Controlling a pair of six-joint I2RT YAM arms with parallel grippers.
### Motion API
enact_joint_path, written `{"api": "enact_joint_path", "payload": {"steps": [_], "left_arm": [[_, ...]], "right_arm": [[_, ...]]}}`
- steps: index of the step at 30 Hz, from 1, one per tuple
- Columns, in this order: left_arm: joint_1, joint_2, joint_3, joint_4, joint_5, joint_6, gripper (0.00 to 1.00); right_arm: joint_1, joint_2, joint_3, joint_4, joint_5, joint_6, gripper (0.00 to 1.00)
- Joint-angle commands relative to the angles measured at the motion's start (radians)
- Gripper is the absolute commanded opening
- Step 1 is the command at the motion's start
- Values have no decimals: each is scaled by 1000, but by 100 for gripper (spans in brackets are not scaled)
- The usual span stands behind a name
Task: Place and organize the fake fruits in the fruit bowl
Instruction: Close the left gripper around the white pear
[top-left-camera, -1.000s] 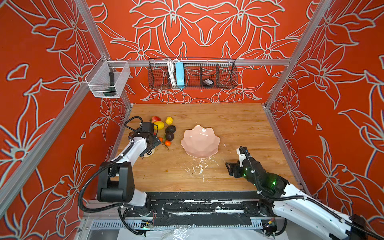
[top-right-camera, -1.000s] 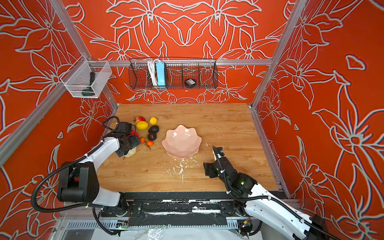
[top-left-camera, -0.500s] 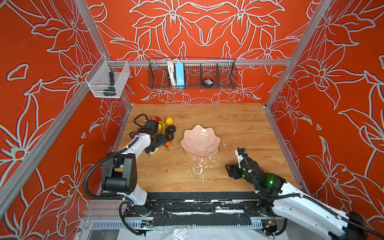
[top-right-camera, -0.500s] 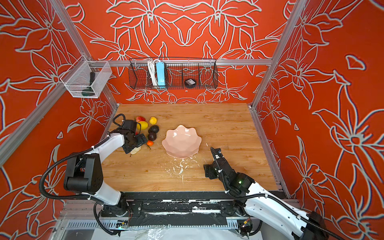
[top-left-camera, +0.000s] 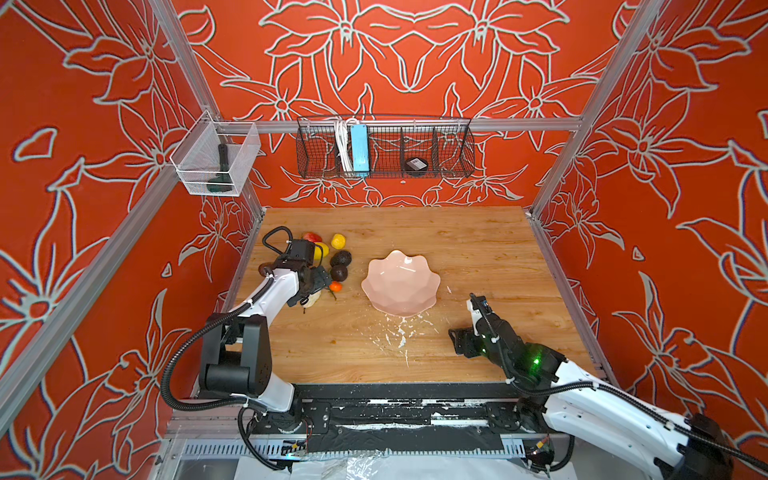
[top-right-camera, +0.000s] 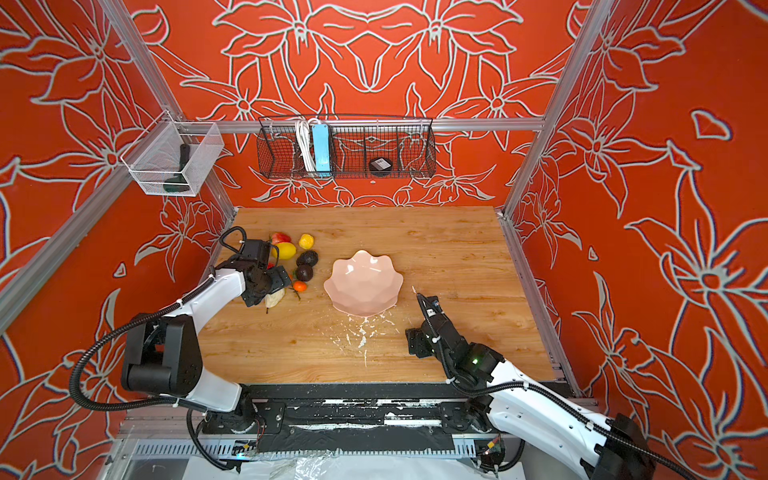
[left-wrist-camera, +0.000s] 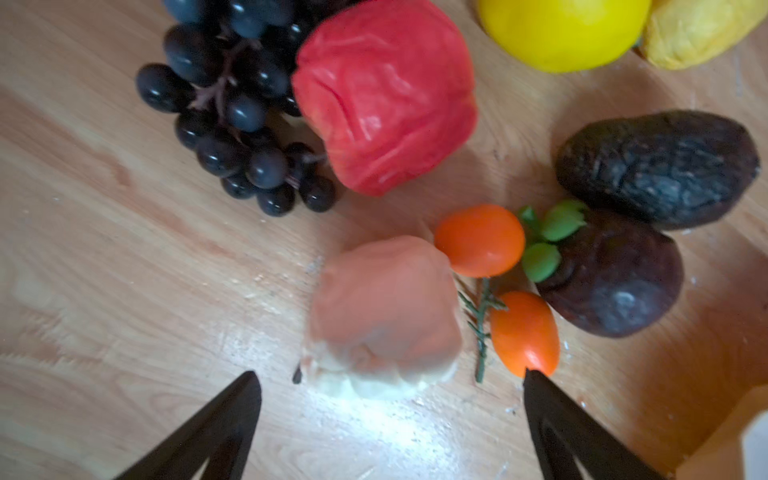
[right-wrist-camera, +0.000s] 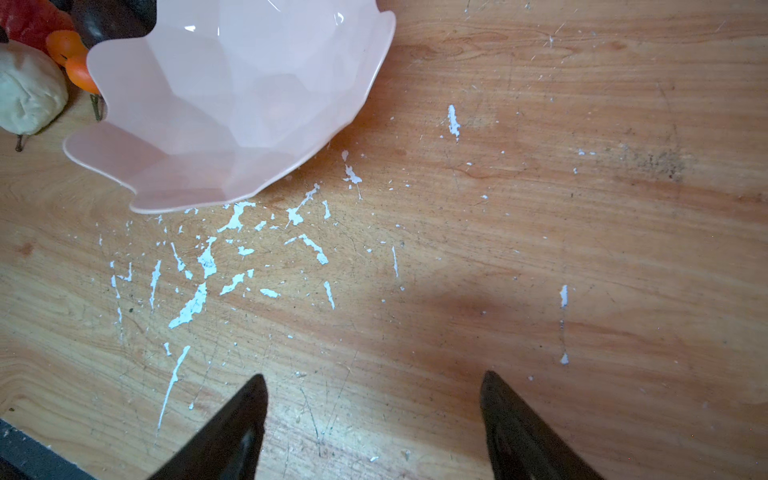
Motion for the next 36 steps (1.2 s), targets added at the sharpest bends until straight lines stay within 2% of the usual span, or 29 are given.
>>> {"api": "enact_joint_path", "payload": {"steps": [1, 10, 16, 22, 29, 36], "left_arm": [[6, 43, 18, -3, -5, 9, 98], [4, 123, 44, -19, 60, 30, 97], [-65, 86, 19, -9, 118, 8, 97], [-95, 37, -4, 41, 201, 13, 97], [-85, -6, -18, -18, 34, -43, 98], [-19, 22, -26, 13, 31, -36, 94]], "right_arm": [[-4, -11, -11, 8, -5, 9, 81], [-4, -17, -18, 16, -7, 10, 81], [-3, 4, -17, 23, -5, 11, 81], [-4, 17, -20, 33, -7, 10, 81], [-4, 20, -22, 39, -12, 11, 81], [-4, 21, -25, 38, -18, 11, 81]]}}
